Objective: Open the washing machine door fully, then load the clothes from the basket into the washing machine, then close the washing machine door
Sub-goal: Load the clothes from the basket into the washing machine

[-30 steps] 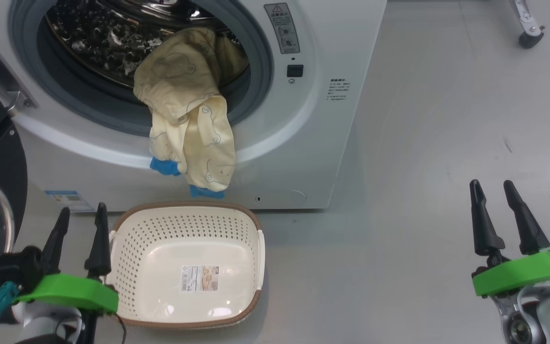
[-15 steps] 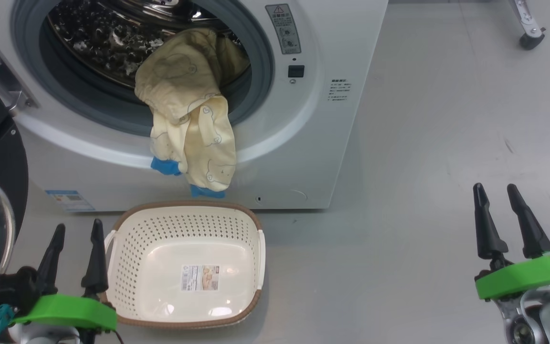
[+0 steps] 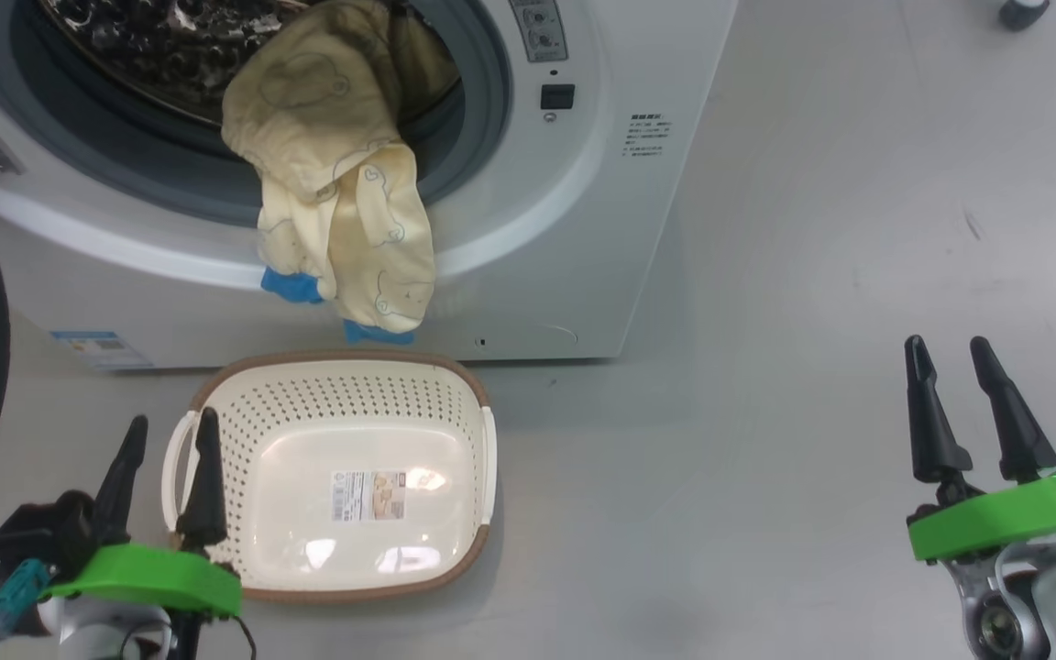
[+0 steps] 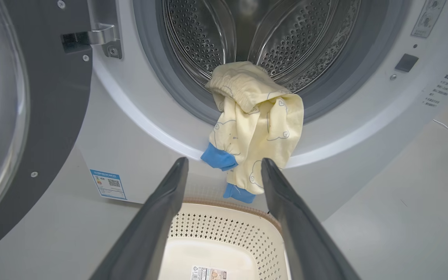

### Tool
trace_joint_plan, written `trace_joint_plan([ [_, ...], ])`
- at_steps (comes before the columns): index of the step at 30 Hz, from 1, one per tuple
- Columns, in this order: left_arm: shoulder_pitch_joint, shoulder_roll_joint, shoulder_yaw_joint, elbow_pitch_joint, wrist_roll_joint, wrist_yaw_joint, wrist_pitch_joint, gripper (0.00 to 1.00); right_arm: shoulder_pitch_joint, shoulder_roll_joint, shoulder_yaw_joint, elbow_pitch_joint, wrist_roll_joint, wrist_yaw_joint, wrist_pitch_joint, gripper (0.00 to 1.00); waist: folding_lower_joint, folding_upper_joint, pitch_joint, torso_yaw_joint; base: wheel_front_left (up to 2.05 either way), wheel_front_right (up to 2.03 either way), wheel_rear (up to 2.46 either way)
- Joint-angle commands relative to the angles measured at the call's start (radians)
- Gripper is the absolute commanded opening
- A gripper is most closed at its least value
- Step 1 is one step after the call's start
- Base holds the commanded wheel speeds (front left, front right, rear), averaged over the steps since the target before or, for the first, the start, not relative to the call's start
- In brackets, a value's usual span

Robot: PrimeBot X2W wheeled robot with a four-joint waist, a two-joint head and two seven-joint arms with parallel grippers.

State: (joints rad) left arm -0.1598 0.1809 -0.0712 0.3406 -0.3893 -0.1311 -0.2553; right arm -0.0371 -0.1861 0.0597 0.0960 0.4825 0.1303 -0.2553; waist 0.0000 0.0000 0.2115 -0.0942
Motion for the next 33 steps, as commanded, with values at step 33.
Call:
trace_joint_plan([
  [33,-0.618,0.159,-0.272,0.33,-0.177,0.0,-0.006,1.0,-0.235,0.063,0.053,-0.074,-0.028,0.0,-0.006,1.0,0.0,0.0,0.376,-0.118,0.0,0.0,0.0],
])
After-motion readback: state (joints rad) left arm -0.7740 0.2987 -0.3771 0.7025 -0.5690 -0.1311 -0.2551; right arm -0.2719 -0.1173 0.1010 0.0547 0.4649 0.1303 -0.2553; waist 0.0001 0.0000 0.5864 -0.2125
